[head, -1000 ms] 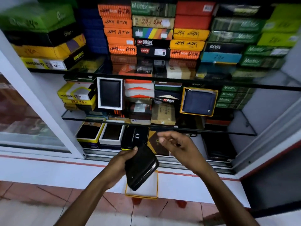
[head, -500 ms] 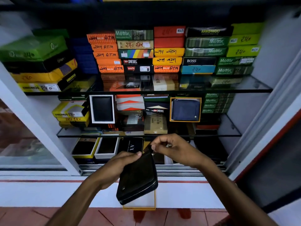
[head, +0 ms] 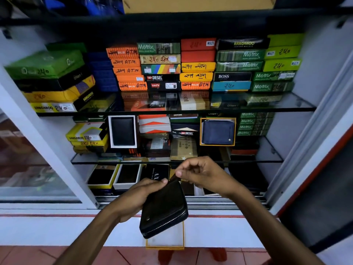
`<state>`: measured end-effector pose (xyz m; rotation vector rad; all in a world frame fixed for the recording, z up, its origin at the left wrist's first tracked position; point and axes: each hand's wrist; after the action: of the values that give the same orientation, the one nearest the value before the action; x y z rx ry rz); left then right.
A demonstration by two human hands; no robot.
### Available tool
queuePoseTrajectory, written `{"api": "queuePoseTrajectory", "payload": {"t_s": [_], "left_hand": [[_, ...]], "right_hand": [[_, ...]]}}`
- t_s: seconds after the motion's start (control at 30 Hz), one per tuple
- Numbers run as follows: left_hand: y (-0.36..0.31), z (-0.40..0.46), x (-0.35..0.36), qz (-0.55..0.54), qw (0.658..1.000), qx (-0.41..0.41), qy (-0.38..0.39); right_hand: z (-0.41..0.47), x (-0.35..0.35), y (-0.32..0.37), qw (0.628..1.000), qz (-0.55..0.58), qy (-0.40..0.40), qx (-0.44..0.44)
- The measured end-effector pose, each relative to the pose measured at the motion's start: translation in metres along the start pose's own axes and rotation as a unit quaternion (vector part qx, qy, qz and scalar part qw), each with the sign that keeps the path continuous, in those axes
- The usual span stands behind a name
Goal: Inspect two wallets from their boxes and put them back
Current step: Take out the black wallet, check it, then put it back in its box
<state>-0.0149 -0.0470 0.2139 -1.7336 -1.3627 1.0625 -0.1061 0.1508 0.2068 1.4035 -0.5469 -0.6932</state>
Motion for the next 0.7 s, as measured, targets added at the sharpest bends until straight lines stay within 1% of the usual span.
{"api": "queuePoseTrajectory", "payload": {"t_s": [0.17,0.27,0.33,0.37,0.43,0.6,0.7], "left_hand": [[0.000,-0.003,-0.005,-0.009,1.000,0.019,0.005],[-0.001,-0.004,-0.006,0.001,1.000,0.017,0.002],[-0.002,-0.004,-0.007,0.014,1.000,0.022,0.013],[-0.002,-0.004,-0.007,0.016,0.999,0.026,0.025],[-0.001,-0.002,-0.006,0.007,0.999,0.029,0.040],[-0.001,0.000,-0.009,-0.018,0.999,0.041,0.031],[0.000,0.002,-0.012,-0.031,0.997,0.051,0.052]], "right_hand": [[-0.003,-0.013,0.000,0.999,-0.023,-0.035,0.021],[-0.010,-0.015,0.004,0.998,-0.057,-0.003,0.031],[-0.015,-0.013,0.006,0.996,-0.080,0.027,0.028],[-0.017,-0.011,0.006,0.996,-0.083,0.030,0.023],[-0.019,-0.008,0.003,0.996,-0.081,0.015,0.014],[-0.020,-0.005,-0.004,0.999,-0.039,-0.014,0.004],[-0.017,-0.004,-0.009,0.999,-0.034,-0.033,-0.008]]}}
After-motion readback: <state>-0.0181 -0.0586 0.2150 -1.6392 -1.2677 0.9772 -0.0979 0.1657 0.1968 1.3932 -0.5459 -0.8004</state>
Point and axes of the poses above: each hand's wrist, its own z-axis towards the middle knuckle, its own x-axis out of the palm, y = z × x, and after that the axes turned 10 degrees about z, right-handed
